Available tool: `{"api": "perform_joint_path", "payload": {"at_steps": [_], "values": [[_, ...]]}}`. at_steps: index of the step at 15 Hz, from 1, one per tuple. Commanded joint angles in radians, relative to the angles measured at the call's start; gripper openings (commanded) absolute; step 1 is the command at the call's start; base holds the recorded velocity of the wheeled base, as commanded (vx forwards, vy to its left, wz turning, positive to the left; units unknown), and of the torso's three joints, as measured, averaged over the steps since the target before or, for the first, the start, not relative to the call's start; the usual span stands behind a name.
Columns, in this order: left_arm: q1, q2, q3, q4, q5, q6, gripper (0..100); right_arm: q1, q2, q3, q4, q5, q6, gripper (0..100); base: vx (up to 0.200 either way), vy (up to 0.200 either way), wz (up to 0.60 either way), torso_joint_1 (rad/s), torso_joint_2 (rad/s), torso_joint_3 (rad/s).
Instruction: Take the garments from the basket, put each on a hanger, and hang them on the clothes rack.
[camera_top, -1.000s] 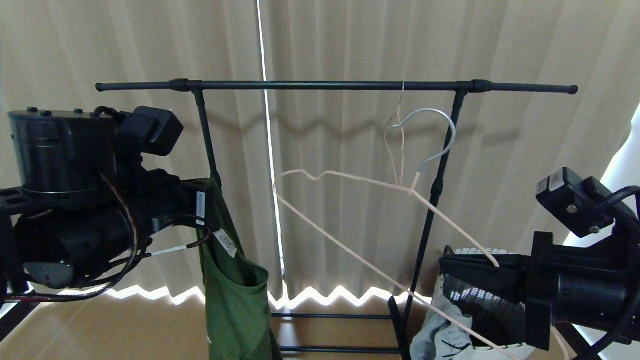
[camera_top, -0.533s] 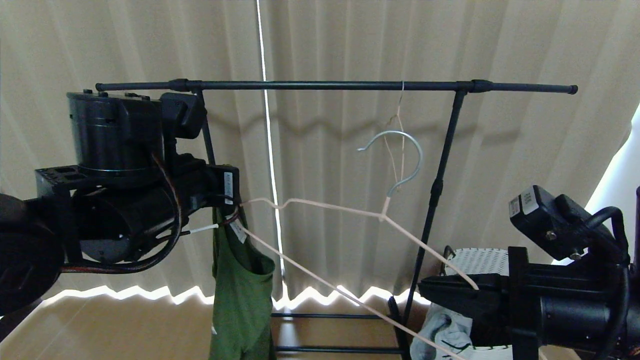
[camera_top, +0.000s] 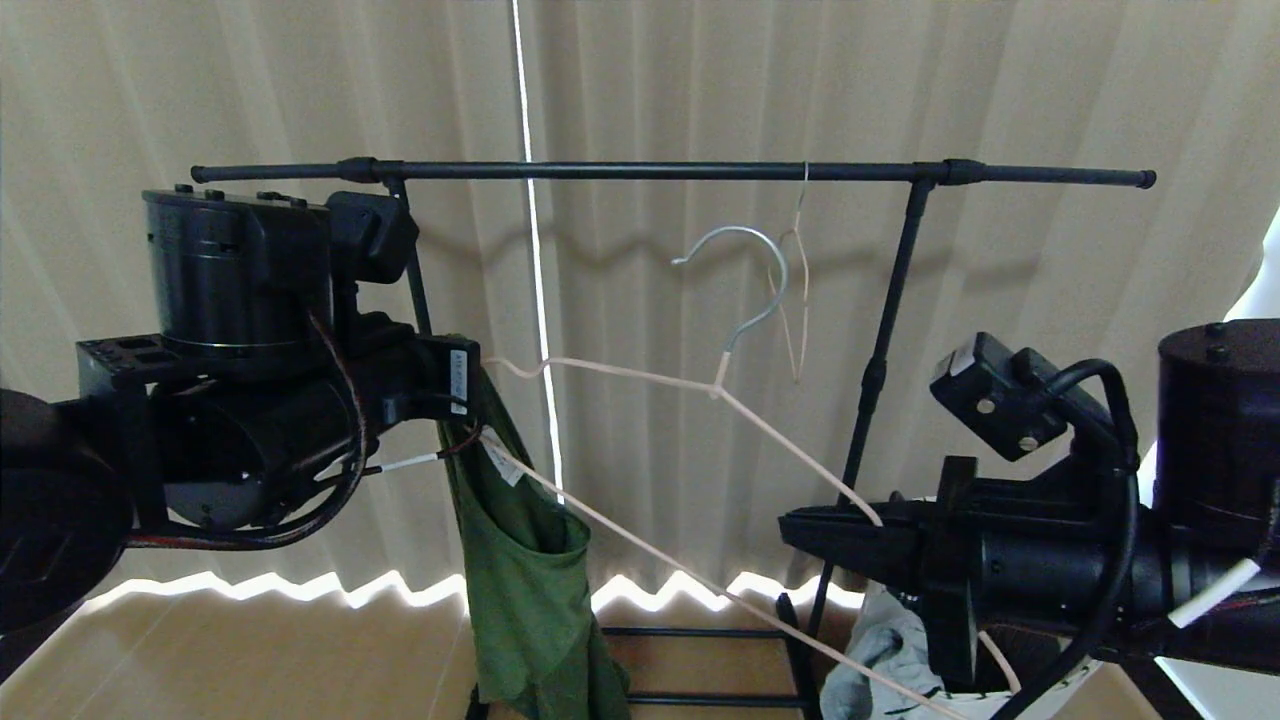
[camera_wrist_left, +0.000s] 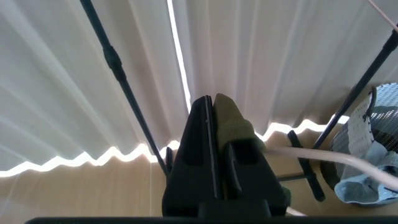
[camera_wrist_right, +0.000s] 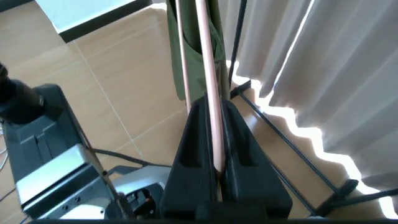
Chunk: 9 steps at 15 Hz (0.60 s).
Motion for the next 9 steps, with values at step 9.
{"api": "perform_joint_path", "payload": {"at_steps": [9], "values": [[-0.088, -0.076, -0.018, 0.119, 0.076, -0.007, 0, 0.0, 0.134, -0.077, -0.008, -0.067, 0.084, 0, 0.0, 0.0, 0.0, 0.0, 0.0, 0.0]]}}
